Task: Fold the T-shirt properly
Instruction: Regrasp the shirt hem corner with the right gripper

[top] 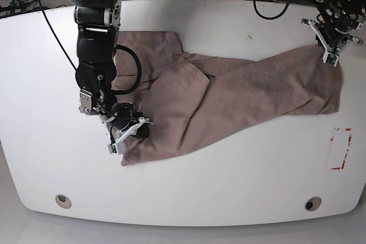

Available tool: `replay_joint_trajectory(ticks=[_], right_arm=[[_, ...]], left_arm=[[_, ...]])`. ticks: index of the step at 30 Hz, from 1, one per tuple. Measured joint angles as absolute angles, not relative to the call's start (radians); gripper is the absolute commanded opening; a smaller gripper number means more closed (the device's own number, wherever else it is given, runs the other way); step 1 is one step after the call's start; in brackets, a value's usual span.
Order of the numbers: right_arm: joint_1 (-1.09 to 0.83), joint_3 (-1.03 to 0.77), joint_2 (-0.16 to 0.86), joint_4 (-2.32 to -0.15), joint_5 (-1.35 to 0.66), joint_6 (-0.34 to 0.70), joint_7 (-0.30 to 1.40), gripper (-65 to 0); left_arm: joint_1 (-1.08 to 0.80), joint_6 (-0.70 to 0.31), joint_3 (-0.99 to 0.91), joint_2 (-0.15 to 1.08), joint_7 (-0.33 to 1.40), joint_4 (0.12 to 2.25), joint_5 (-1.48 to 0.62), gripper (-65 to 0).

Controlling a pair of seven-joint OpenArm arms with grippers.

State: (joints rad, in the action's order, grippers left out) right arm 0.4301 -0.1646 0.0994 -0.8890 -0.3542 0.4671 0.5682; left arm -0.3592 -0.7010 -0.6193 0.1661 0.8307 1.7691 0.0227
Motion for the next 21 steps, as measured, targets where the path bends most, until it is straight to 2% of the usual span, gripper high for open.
replay_joint_trajectory(ticks=[2, 15, 21], right_arm=[[0.43, -0.167, 0.097, -0.889, -0.353, 0.464, 0.569, -65.0], [0.43, -0.169, 0.093, -0.889, -0.351, 0.467, 0.569, -65.0], [0.43, -0.169, 0.092, -0.889, -0.35, 0.471, 0.569, -65.0]], left_arm=[[-0.355, -0.701, -0.62, 0.168, 0.83, 1.783, 0.022, -41.9], [-0.362, -0.701, -0.598, 0.212, 0.836, 1.791, 0.025, -41.3], [-0.382, -0.701, -0.561, 0.27, 0.835, 1.705, 0.017, -41.3]])
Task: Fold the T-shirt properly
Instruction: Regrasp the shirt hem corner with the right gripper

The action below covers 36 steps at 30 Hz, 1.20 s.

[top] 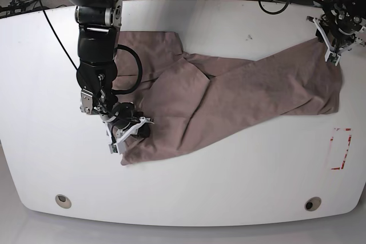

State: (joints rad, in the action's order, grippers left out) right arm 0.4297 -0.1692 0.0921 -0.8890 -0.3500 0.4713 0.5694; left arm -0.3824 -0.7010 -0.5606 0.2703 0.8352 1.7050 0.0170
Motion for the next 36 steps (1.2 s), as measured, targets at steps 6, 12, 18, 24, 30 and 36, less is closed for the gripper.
replay_joint_trajectory(ticks=[6, 12, 18, 24, 30, 36], right_arm=[[0.43, -0.168, 0.085, -0.89, -0.351, 0.472, 0.57, -65.0], [0.43, -0.169, 0.089, -0.89, -0.352, 0.472, 0.572, -65.0], [0.43, -0.169, 0.089, -0.89, -0.351, 0.472, 0.572, -65.0], [0.43, -0.169, 0.088, -0.89, -0.352, 0.472, 0.572, -65.0], [0.426, -0.169, 0.094, -0.891, -0.352, 0.472, 0.57, -65.0], [0.347, -0.168, 0.112, -1.032, -0.344, 0.471, 0.581, -65.0]], left_arm=[[-0.377, -0.7, -0.554, 0.286, 0.82, 1.673, 0.019, -41.3], [-0.369, -0.699, -0.561, 0.309, 0.799, 1.638, 0.004, -41.3], [-0.369, -0.699, -0.561, 0.309, 0.799, 1.637, 0.007, -43.1], [-0.348, -0.701, -0.559, 0.305, 0.813, 1.631, 0.008, -65.0], [-0.327, -0.7, -0.56, 0.303, 0.812, 1.629, 0.022, -64.9], [-0.332, -0.703, -0.593, 0.253, 0.724, 1.668, 0.026, -64.9]])
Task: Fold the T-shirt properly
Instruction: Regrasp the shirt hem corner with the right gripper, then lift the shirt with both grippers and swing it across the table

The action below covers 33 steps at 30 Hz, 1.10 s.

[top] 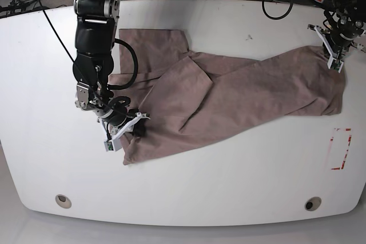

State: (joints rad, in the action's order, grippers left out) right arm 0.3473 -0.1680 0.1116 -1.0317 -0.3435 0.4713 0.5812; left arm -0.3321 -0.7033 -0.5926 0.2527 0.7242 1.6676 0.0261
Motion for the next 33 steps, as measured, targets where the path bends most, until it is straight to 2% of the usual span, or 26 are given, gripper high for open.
replay_joint_trajectory(ticks=[10, 14, 22, 27, 33], right_arm=[[0.278, -0.164, 0.139, -1.357, -0.344, 0.475, 0.685, -65.0], [0.28, -0.163, 0.189, -1.417, -0.344, 0.477, 0.713, -65.0], [0.357, -0.162, 0.284, -1.458, -0.344, 0.473, 0.749, -65.0], [0.422, -0.157, 0.348, -1.457, -0.347, 0.479, 0.755, -65.0], [0.555, -0.159, 0.407, -1.453, -0.344, 0.477, 0.814, -65.0]], left_arm=[[-0.228, -0.701, -0.593, 0.222, 0.709, 1.844, 0.039, -64.9], [-0.147, -0.704, -0.544, 0.22, 0.734, 1.868, 0.155, -64.9], [0.039, -0.709, -0.464, 0.168, 0.724, 1.902, 0.279, -64.9], [0.197, -0.709, -0.405, 0.139, 0.844, 1.901, 0.361, -64.9], [0.391, -0.709, -0.38, 0.105, 0.903, 1.903, 0.397, -64.9]])
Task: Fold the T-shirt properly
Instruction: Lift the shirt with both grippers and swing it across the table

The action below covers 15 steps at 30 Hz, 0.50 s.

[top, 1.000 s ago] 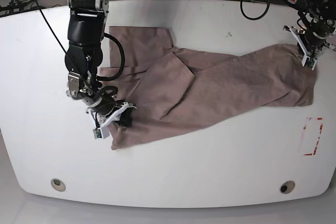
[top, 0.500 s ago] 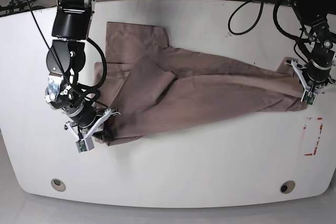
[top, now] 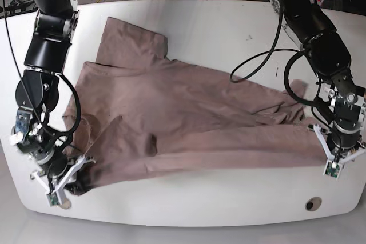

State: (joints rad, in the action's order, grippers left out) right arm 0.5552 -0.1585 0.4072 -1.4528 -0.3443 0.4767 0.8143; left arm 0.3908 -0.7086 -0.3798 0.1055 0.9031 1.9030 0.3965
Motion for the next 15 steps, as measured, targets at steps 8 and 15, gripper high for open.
replay_joint_trajectory(ticks=[8, 15], right_arm=[[0.761, -0.152, 0.48, -1.365, -0.352, 0.49, 0.837, -65.0], [0.958, -0.004, 0.532, -1.313, -0.355, 0.491, 0.871, -65.0]], left_arm=[[0.619, -0.706, -0.353, 0.109, 1.032, 1.906, 0.458, -64.9], [0.808, -0.705, -0.343, 0.113, 1.074, 1.906, 0.45, -64.9]])
